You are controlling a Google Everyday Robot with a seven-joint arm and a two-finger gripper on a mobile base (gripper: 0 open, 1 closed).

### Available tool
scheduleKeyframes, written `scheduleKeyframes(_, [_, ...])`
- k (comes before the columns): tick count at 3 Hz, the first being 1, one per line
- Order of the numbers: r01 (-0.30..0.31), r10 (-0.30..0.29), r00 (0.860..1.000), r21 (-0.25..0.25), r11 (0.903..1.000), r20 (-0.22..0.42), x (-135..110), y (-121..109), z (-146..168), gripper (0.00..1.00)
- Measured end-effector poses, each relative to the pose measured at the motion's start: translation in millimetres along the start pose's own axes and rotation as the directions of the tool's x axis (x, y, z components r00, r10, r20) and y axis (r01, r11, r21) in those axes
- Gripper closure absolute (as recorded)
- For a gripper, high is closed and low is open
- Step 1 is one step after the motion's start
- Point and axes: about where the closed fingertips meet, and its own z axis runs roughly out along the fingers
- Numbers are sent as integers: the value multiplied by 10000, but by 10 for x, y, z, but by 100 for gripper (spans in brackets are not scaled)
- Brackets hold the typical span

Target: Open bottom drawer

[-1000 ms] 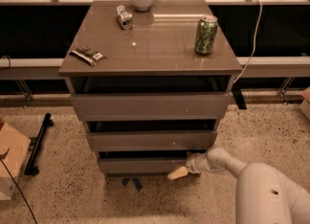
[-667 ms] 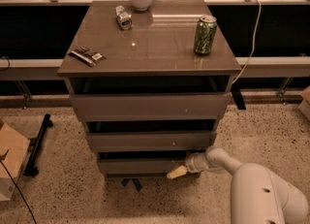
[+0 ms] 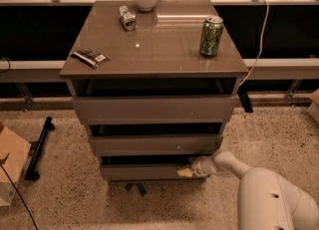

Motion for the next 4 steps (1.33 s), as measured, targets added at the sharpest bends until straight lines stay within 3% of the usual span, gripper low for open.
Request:
scheduleKeyframes(1, [0, 0, 10000, 0, 10000, 0, -10, 4, -11, 73])
scheduleKeyframes(2, [0, 0, 10000, 0, 10000, 0, -15, 2, -25, 73])
scheduleKeyframes(4, [7, -7, 10000, 1, 10000, -7, -13, -5, -40, 26])
